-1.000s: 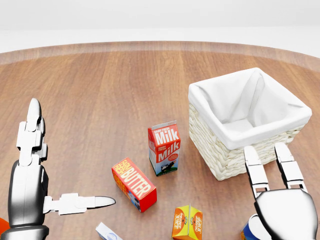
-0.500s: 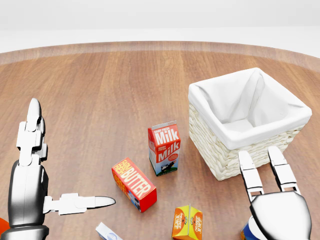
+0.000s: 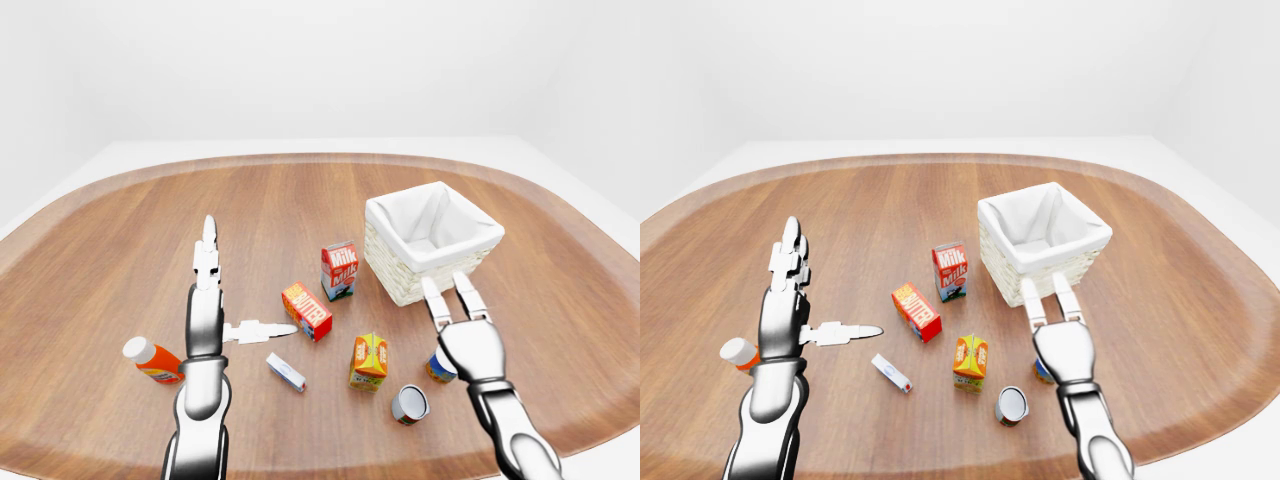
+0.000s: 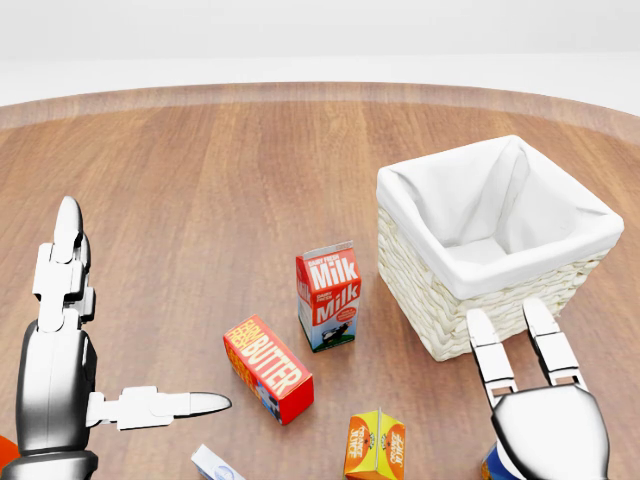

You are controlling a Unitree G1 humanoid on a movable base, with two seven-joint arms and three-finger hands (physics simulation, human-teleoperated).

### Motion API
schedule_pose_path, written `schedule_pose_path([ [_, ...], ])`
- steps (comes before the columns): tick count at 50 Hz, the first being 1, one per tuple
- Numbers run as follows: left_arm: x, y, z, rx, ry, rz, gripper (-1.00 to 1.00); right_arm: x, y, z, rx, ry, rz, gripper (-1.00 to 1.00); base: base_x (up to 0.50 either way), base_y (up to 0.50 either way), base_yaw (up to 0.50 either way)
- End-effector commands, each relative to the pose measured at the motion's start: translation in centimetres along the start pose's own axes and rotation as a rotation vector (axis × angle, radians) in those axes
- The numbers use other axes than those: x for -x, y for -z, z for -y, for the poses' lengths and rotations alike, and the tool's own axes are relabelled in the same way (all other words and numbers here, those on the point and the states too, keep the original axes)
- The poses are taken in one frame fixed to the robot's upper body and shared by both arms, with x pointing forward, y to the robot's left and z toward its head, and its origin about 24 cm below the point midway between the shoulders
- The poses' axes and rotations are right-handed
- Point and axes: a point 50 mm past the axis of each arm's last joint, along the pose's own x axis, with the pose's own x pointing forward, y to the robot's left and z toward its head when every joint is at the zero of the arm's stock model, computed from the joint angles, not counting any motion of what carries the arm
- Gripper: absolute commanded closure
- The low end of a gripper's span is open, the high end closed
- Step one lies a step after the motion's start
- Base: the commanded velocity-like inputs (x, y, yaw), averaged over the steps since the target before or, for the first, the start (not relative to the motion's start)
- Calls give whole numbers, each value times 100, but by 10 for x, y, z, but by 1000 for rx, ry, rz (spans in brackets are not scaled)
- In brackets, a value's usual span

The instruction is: Pick up the alphabet soup and the tomato sauce, and put them in the basket.

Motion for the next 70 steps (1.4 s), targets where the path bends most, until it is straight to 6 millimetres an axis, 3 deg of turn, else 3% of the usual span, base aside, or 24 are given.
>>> schedule_pose_path([
  [1,0,-1,0,-1,0,3,-100,-1,-3,-8,10,-9,26,-100,0,0,0],
  [48,0,-2,-1,2,-1,6,-100,8,-5,-32,34,-42,74,-100,0,0,0],
  [70,0,-3,-1,3,-2,11,-100,12,-13,-56,46,-154,126,-100,0,0,0],
])
